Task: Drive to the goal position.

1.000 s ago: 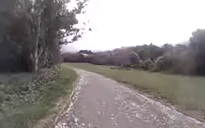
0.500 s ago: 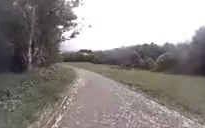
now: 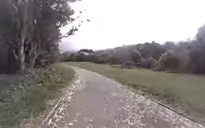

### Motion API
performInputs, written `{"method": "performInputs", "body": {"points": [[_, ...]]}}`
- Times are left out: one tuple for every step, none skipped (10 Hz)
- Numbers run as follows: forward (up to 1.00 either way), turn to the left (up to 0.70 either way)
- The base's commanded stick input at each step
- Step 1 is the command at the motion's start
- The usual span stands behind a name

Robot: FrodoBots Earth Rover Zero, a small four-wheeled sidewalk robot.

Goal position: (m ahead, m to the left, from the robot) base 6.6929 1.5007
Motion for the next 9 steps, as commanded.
{"method": "performInputs", "body": {"points": [[0.85, 0.0], [0.85, 0.0], [0.85, 0.0], [0.85, 0.0], [0.85, 0.0], [0.85, 0.0], [0.85, 0.0], [0.85, 0.0], [0.85, 0.0]]}}
